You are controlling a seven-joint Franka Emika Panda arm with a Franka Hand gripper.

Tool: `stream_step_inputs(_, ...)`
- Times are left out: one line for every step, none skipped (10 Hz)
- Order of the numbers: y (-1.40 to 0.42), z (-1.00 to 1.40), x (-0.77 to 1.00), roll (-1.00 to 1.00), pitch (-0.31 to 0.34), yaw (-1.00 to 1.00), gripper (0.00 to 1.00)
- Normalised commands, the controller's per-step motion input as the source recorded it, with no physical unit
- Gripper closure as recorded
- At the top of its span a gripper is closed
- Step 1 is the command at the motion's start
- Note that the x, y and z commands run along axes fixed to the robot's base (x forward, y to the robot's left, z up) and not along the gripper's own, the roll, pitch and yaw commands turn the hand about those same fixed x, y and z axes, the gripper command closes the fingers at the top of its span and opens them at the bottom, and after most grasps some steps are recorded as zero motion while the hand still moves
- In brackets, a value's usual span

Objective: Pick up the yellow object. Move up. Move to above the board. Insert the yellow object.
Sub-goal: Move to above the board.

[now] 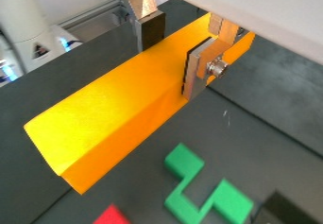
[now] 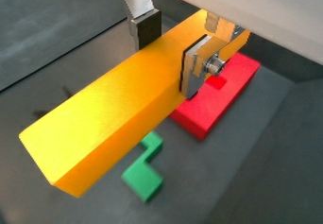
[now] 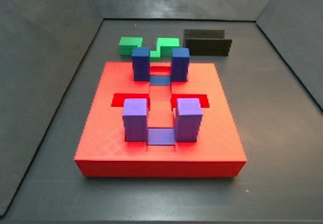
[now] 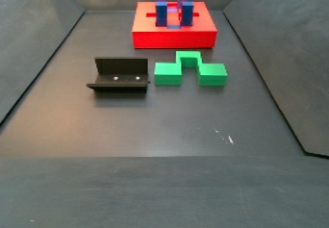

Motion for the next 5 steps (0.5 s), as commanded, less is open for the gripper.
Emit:
stream_step_inputs(-1.4, 0.19, 0.67, 0.01, 0.179, 0.03, 1.0)
stream_step_inputs(-1.4, 0.19, 0.69, -0.01, 0.141, 0.02, 1.0)
stream_step_inputs(-1.4, 0.19, 0.7, 0.01, 0.135, 0.02, 1.0)
stream_step_inputs(-1.4, 0.2, 0.73, 0.0, 0.141, 0.01, 1.0)
stream_step_inputs(-1.4, 0.21, 0.77, 0.02, 0.16, 0.01, 1.0)
